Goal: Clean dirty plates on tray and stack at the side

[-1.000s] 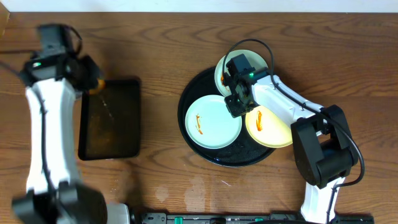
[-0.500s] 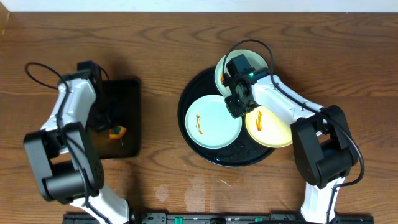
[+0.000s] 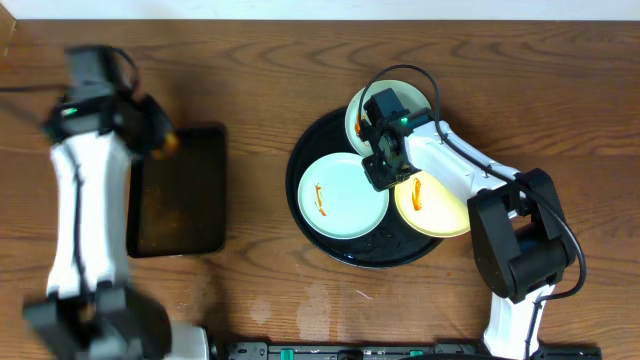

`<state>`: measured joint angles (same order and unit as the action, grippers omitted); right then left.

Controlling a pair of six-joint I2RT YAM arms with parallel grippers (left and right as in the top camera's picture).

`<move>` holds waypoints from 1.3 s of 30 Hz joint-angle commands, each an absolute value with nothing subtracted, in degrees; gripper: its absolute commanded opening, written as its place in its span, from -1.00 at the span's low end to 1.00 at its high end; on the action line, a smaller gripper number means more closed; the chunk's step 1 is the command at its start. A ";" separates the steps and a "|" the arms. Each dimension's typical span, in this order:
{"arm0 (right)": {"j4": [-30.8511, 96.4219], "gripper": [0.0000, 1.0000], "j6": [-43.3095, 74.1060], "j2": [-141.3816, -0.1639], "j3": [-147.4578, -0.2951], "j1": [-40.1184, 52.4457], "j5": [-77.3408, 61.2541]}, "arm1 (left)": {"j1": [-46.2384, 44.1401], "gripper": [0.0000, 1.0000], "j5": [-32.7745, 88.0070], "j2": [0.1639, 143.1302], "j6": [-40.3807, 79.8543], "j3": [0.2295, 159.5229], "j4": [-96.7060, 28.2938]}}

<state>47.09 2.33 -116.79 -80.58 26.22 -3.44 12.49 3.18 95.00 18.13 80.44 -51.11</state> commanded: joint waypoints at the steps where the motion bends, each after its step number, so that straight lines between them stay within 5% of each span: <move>1: 47.16 -0.84 2.11 -117.34 -80.36 26.94 -3.70 | 12.14 -0.85 5.58 101.30 18.70 77.60 -54.08; 17: 46.17 -0.98 5.41 -117.34 -80.36 26.87 -5.45 | -1.21 -0.85 14.37 90.72 23.27 83.26 -56.34; 39: 44.62 -0.97 15.44 -117.34 -80.36 26.44 -6.09 | -24.29 -0.85 20.03 114.69 32.21 76.23 -34.09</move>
